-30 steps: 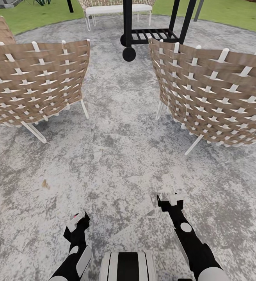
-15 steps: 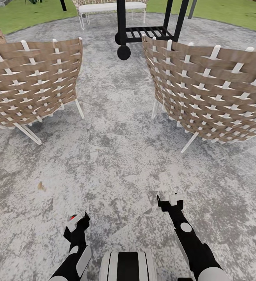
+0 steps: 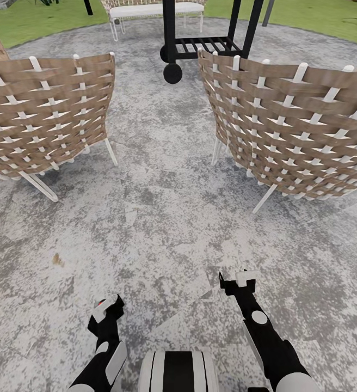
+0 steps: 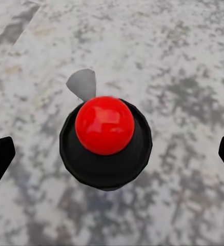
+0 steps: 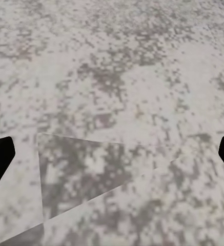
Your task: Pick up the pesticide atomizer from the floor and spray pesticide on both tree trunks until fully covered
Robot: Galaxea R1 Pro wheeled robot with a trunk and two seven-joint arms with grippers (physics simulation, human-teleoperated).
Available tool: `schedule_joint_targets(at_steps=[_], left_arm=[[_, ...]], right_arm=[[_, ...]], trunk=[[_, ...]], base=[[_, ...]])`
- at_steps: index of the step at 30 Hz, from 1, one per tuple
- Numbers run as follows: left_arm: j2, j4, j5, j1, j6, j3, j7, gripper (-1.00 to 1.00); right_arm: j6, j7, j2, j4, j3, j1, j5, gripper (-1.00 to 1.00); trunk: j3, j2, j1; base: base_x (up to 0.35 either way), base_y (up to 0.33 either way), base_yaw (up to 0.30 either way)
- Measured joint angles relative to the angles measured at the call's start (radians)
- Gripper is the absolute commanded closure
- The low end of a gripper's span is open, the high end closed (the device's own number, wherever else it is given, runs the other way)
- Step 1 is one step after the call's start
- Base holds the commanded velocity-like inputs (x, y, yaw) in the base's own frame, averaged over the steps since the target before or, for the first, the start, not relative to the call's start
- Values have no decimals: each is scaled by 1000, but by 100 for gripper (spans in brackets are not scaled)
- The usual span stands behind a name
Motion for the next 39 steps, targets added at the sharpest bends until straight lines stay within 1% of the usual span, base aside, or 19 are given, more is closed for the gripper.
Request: schedule_joint_targets(at_steps=[15, 16, 21, 28, 39], left_arm=[[0, 3, 2, -1, 0, 1, 0, -100], [0, 3, 2, -1, 0, 1, 0, 100], [0, 3, 6, -1, 0, 1, -1, 100], [2, -1, 52, -1, -3, -3, 0, 100], [2, -4, 54, -1, -3, -4, 0, 100]], right_arm=[[1, 0, 0, 0, 0, 0, 0, -100], [1, 0, 0, 1, 0, 0, 0, -100], [1, 0, 0, 2, 0, 0, 0, -100], [1, 0, 0, 4, 1, 0, 0, -100], [1, 0, 0, 4, 0, 0, 0, -100]], trunk=[[0, 0, 0], [0, 0, 0], [0, 0, 0], [0, 0, 0], [0, 0, 0]], base=[[0, 0, 0], [0, 0, 0], [0, 0, 0], [0, 0, 0], [0, 0, 0]])
